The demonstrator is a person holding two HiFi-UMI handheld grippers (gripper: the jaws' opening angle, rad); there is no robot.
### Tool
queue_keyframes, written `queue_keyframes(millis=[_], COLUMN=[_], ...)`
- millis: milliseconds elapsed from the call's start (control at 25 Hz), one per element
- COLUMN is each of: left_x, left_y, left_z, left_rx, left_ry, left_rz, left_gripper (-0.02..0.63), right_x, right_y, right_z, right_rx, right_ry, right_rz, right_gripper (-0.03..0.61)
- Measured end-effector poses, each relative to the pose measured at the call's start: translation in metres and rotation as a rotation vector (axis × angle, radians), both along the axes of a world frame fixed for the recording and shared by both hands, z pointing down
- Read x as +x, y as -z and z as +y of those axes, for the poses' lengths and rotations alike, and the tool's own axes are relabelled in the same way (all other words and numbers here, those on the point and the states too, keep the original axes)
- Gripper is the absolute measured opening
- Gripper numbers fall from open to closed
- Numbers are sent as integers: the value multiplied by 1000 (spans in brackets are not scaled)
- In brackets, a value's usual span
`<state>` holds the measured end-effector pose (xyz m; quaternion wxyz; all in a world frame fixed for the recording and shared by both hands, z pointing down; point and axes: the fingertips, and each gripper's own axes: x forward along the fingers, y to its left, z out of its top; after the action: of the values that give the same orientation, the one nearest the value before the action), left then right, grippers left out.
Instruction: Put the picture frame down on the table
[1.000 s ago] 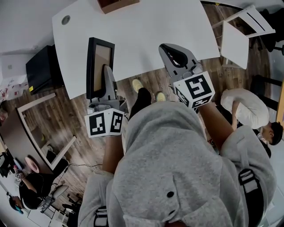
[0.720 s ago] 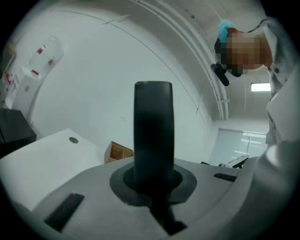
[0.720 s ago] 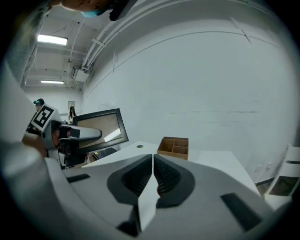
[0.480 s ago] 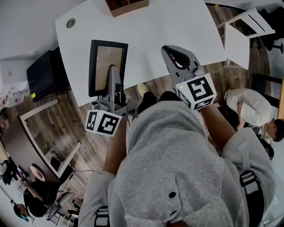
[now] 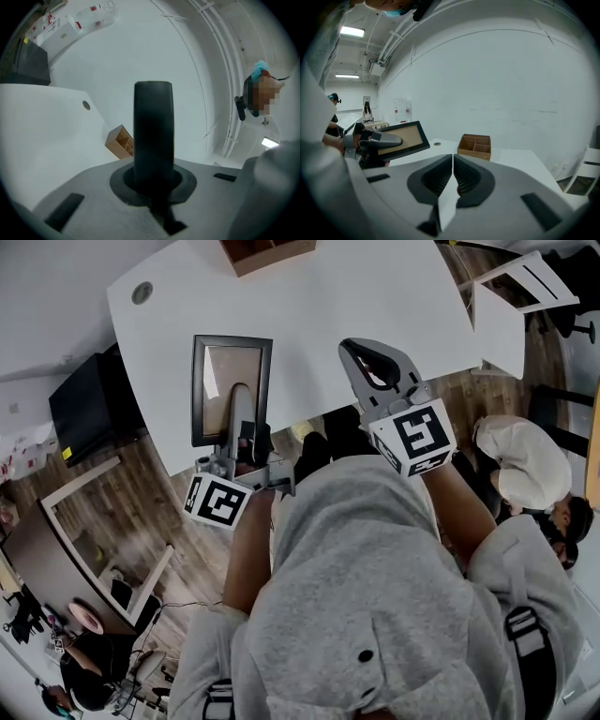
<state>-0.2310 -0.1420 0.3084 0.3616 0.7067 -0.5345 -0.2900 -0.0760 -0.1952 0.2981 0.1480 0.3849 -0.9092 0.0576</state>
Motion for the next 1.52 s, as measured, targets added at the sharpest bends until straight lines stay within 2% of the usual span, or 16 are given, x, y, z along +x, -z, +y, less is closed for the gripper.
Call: queue_keyframes(millis=[160,360,760,960,1280,1520], left_x=[-5,-4,2,3,-16,-34], left_y=[-9,-22,-67,-77,-116,-146], left_z=[-10,-29,-84,-87,-117,-127], left_rx=[-26,-37,-143,-179,-249,-315], left_ry=[3,0,9,12,46,83], left_rz=[40,164,249,318,449,476], left_gripper=[26,26,26,26,26,26], right_x=[-5,-11,-19,-25,-46,-67], right_y=[-7,-20,-55,-59,-90,-119], right_z=[-10,-29,-86,-91,-123,-133], right_rx=[-23,-49,-129,-143,-262,-333], right_ry=[1,12,38,66,65,74], right_rz=[12,14,0,4,-42,-52], right_gripper=[29,29,29,29,29,29])
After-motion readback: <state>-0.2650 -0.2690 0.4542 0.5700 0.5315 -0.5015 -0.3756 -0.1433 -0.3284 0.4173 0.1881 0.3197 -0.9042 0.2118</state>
